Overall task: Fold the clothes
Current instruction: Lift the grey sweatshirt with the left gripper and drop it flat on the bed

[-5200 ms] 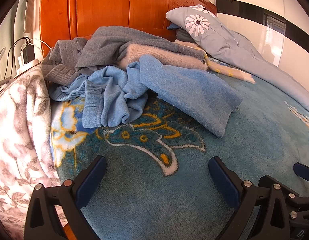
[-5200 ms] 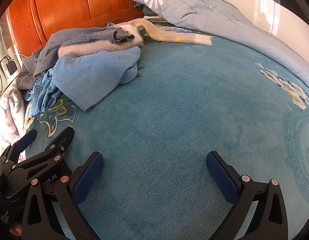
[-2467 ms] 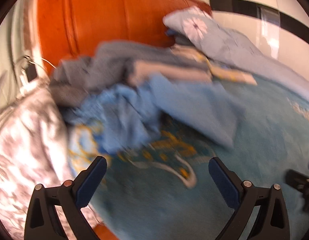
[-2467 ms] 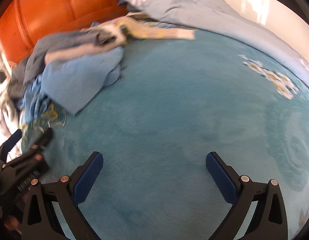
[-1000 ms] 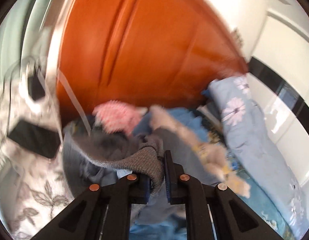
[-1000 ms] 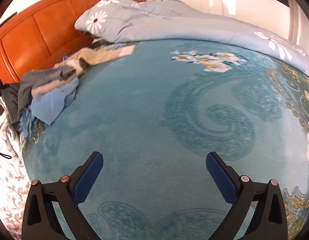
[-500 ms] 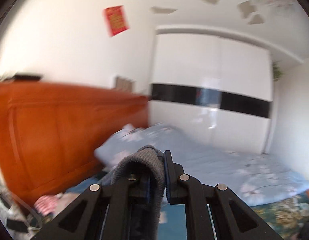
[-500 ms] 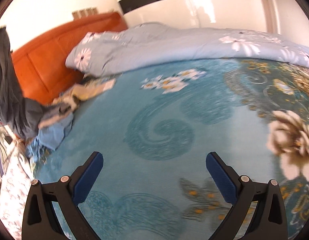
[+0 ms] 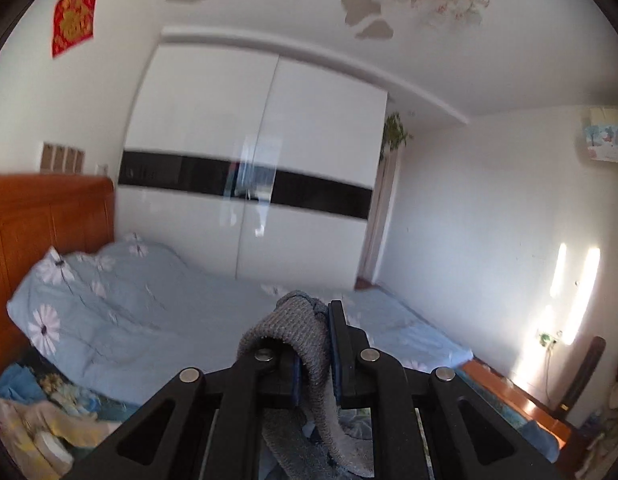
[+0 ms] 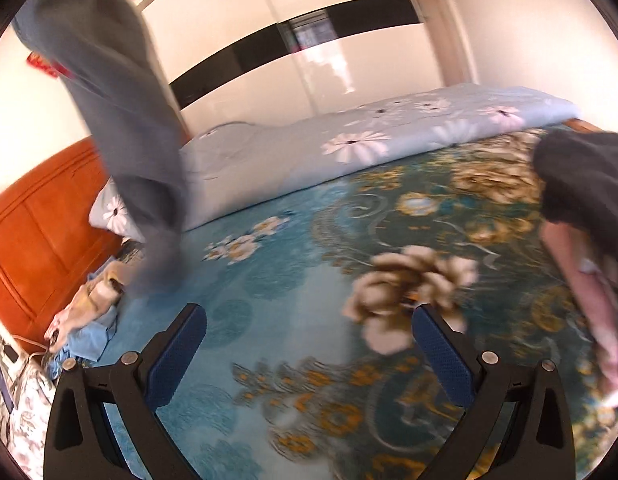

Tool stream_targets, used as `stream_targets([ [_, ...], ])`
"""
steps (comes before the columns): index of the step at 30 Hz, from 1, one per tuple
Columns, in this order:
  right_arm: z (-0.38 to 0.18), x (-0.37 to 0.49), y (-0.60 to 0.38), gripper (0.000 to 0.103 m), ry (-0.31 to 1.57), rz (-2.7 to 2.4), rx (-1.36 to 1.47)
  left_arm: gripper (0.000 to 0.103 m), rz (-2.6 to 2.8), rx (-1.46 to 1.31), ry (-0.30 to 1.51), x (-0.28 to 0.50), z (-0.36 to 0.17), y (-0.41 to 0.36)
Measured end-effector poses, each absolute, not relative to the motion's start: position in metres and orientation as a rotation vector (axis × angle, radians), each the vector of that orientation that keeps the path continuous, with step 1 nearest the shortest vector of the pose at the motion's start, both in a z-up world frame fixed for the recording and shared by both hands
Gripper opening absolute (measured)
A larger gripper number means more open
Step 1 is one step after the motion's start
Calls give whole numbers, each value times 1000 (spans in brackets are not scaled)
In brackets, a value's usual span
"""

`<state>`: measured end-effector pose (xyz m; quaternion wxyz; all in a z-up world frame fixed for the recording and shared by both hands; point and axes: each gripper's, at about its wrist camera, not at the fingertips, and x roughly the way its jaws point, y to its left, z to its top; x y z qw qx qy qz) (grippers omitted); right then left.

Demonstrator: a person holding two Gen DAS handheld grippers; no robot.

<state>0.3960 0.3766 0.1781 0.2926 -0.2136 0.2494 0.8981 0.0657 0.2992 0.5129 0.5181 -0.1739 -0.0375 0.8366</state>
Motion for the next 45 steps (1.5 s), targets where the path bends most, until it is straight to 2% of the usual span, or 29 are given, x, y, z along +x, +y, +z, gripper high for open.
stream_targets([
  [6, 172, 433, 373, 103, 590, 2325, -612, 12, 1899, -800, 37, 27, 354, 384],
  [11, 157, 435, 374, 103, 583, 2336, -697, 12, 1842, -1005, 50, 26, 280, 409],
  [16, 147, 381, 366, 103, 552, 2418, -760, 12, 1752, -1017, 78, 35, 268, 411],
  [22, 141, 346, 372, 103, 637, 2438, -723, 13, 1569, -910, 82, 78, 310, 453],
  [24, 137, 350, 375, 103, 659, 2416, -720, 18, 1534, -902, 79, 98, 311, 484],
  [25, 135, 354, 377, 103, 665, 2400, -722, 31, 1519, -899, 106, 110, 307, 501],
  [26, 133, 360, 377, 103, 666, 2379, -727, 57, 1500, -897, 156, 126, 300, 521],
  [27, 130, 366, 380, 103, 666, 2359, -737, 70, 1486, -907, 209, 138, 291, 538],
  [28, 127, 372, 382, 103, 667, 2336, -751, 77, 1478, -931, 268, 148, 279, 550],
  [31, 117, 391, 387, 103, 677, 2273, -778, 77, 1392, -1068, 390, 171, 236, 571],
  [34, 109, 409, 388, 103, 720, 2244, -775, 77, 1319, -1151, 352, 170, 219, 553],
  [38, 102, 415, 383, 103, 764, 2252, -777, 77, 1309, -1160, 243, 138, 225, 487],
  [42, 104, 399, 375, 103, 784, 2317, -774, 80, 1669, -1107, 195, 66, 218, 381],
  [45, 109, 374, 367, 103, 783, 2386, -796, 81, 1978, -1254, 65, -6, 173, 289],
])
